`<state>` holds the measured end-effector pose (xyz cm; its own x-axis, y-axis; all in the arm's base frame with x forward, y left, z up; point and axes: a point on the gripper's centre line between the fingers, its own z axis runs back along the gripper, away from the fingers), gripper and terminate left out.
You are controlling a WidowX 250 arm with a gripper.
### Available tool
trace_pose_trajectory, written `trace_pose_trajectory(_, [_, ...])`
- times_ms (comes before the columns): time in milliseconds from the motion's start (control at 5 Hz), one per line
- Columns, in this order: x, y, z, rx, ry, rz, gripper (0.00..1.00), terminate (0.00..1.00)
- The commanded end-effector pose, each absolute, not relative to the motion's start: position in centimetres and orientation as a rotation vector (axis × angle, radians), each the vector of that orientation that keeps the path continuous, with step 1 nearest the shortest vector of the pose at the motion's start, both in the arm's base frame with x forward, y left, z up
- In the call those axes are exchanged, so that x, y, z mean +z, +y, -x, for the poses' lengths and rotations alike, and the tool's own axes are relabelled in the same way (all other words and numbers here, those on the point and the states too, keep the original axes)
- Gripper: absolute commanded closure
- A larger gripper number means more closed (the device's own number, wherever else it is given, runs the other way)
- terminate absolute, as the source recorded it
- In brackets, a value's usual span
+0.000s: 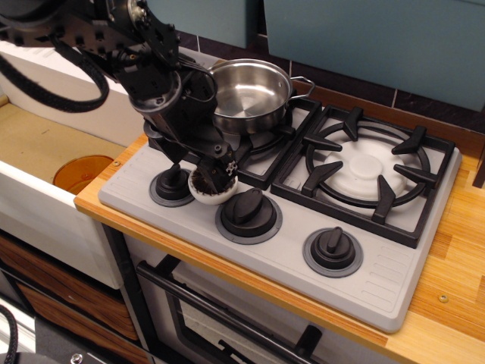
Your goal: Put pot or pan on stove and put mushroom in pot or pan
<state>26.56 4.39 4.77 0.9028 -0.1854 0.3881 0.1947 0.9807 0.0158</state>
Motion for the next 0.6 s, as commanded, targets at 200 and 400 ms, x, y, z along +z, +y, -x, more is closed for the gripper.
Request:
trace_pose_trajectory(200, [4.17, 3.75, -27.8, -0.216, -0.439, 0.026, 0.0, 0.0])
trace_pose_trajectory(400, [4.07, 3.7, -27.8, -0.218, -0.44, 0.032, 0.0, 0.0])
